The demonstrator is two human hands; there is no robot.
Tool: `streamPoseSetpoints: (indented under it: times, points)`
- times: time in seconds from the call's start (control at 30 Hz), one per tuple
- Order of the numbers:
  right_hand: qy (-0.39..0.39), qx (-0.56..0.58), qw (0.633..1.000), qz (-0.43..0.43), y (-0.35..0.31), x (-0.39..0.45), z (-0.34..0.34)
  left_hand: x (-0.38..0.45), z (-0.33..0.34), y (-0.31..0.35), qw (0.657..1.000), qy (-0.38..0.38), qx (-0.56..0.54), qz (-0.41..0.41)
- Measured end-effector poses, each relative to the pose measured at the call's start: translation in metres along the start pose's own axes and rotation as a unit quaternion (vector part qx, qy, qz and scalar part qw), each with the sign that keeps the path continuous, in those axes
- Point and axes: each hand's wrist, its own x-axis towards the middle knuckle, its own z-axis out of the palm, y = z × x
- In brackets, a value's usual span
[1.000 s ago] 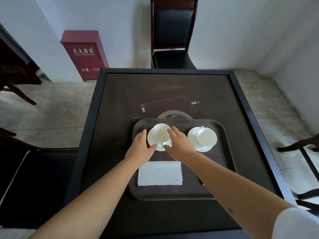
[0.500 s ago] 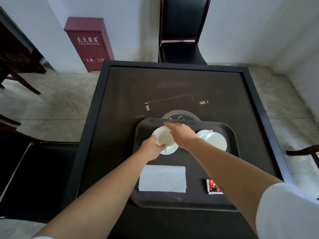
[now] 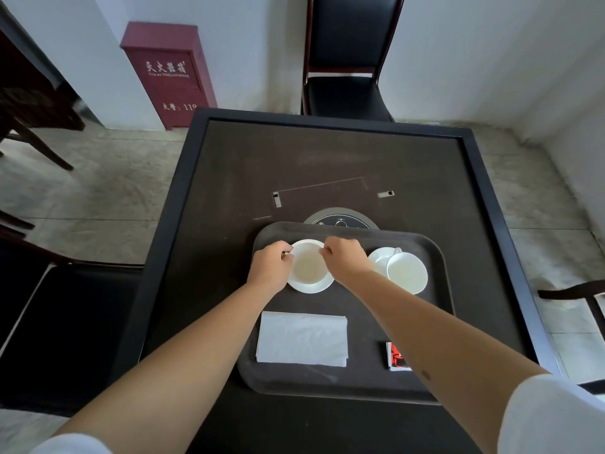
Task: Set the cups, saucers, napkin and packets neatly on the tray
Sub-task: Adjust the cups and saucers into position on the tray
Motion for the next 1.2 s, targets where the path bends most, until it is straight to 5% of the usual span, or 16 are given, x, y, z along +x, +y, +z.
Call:
streamPoseSetpoints:
  times: [0.17,0.6,0.9,1.2]
  points:
    - [-0.021,0.054,0.998,0.012,0.003,-0.005,-0.002,0.002,0.004,0.007,0.999,0.030,-0.003,0.035]
    - [0.034,0.211,0.971,0.102,0.013,-0.035,0.017,-0.021,0.028,-0.001,0.987,0.053,-0.137,-0.058]
    - [0.012,0.357,0.915,0.187,0.012,-0.033,0.019,-0.017,0.019,-0.005,0.991,-0.025,-0.128,0.000]
    - [0.001,0.461,0.859,0.222,0.014,-0.034,0.021,-0.022,0.027,-0.005,0.989,-0.002,-0.146,0.002]
